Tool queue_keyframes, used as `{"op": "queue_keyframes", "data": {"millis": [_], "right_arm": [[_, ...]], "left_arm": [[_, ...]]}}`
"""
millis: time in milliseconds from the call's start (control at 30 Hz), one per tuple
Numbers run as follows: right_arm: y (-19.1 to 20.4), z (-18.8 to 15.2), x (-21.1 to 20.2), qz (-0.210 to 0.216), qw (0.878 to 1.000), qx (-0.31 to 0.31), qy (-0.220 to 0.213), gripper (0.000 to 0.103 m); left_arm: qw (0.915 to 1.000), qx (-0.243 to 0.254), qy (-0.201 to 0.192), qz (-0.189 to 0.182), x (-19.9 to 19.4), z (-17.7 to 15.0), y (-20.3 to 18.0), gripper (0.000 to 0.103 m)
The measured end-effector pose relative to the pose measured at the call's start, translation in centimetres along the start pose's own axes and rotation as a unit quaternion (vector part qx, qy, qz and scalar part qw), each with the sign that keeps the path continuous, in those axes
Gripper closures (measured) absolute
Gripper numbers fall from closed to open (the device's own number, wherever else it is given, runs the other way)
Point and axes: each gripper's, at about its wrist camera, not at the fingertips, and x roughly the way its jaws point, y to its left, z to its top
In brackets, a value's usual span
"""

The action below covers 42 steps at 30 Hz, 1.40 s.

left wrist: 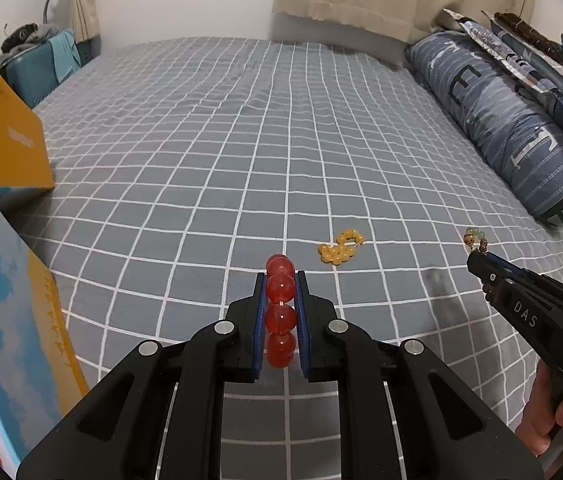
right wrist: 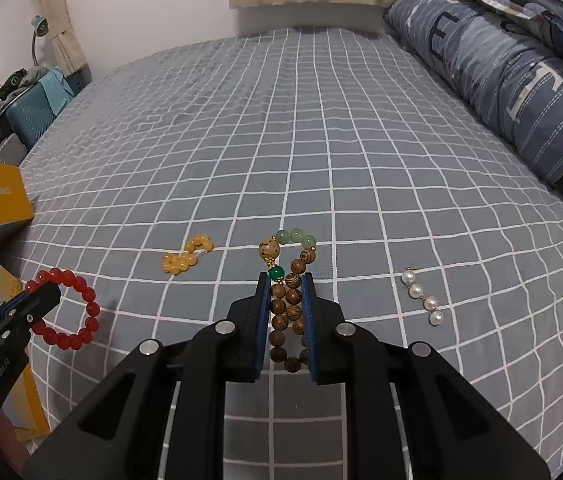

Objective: Organize jewelry
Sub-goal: 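Carry both held bracelets over the open white box with both tools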

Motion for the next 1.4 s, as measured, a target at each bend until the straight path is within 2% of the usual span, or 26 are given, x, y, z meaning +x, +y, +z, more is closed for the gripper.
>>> {"op": "queue_keyframes", "data": {"millis": [533, 800, 1100, 1400], "right_arm": [[1.1, -0.6, -5.7, 0.005, 1.0, -0.013, -0.024, 0.088], [2.8, -1.3, -8.2, 0.01, 0.999, -0.028, -0.029, 0.088], [7.8, -1.8, -10.5, 0.034, 0.997, -0.058, -0.034, 0.088], [16.7, -2.7, -12.5, 0.081, 0.989, -0.113, -0.04, 0.088]], "left_arm": [[0.9995, 0.009, -0.028, 0.009, -5.7, -0.3, -0.4, 0.09], [0.9987, 0.002, -0.04, 0.03, -9.2, -0.7, 0.8, 0.09], [0.9967, -0.022, -0.055, 0.056, -13.9, -1.3, 4.5, 0.09], [0.9914, -0.056, -0.063, 0.1, -18.0, -3.4, 10.6, 0.09]]}}
